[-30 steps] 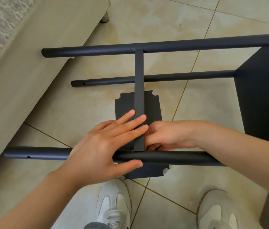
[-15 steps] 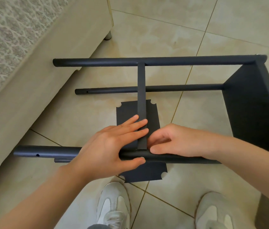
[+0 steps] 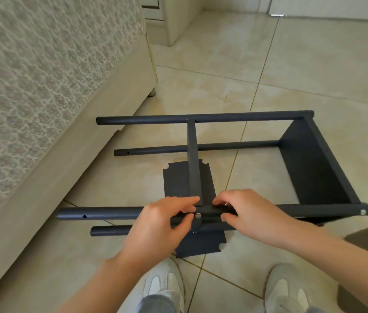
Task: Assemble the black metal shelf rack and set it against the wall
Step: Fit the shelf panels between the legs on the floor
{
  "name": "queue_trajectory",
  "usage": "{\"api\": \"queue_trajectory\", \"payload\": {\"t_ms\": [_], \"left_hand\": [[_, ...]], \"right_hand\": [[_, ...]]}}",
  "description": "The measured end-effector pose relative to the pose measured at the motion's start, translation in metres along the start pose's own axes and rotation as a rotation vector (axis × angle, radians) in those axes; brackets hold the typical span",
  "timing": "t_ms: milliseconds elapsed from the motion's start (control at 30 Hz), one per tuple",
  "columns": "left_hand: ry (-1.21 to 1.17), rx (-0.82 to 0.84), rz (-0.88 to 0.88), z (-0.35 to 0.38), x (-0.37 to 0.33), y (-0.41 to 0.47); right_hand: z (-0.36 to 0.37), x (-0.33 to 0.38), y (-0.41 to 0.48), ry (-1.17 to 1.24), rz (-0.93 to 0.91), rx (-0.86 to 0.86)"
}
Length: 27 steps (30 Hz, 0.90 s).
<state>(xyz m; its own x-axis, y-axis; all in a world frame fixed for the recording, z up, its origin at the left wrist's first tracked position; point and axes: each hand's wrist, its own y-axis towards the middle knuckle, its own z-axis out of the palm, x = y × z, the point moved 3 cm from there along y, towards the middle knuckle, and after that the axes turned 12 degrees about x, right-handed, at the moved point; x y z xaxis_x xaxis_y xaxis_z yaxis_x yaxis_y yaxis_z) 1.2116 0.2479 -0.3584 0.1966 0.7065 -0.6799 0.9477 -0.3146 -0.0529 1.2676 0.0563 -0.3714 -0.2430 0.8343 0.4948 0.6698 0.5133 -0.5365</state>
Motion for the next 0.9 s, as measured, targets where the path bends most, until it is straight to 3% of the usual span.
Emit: {"api": "queue_trajectory", "payload": {"t_ms": [67,200,333,433,533,900], "left_hand": [[-0.203,0.0,-0.163,-0.003,-0.004,-0.006],[-0.549,0.157,-0.595,0.007,0.004,-0.022],[-1.011,0.008,-0.862,0.013,0.018,-0.035],[-1.428,-0.158,-0.861,0.017,0.021,-0.032],[-1.622,-0.363,-0.819,0.017,0.024,-0.024],[-1.615,-0.458,-0.65,0.001,0.011,-0.011]], "right_hand": [[-0.003,0.004,-0.004,-0.043,0.007,-0.009],[-0.009,0.01,-0.011,-0.127,0.028,-0.044],[-0.013,0.01,-0.016,-0.179,0.052,-0.072],[-0.013,0.009,-0.019,-0.205,0.064,-0.075],[-0.011,0.009,-0.021,-0.223,0.078,-0.084],[-0.03,0.011,-0.028,-0.193,0.069,-0.096]]}}
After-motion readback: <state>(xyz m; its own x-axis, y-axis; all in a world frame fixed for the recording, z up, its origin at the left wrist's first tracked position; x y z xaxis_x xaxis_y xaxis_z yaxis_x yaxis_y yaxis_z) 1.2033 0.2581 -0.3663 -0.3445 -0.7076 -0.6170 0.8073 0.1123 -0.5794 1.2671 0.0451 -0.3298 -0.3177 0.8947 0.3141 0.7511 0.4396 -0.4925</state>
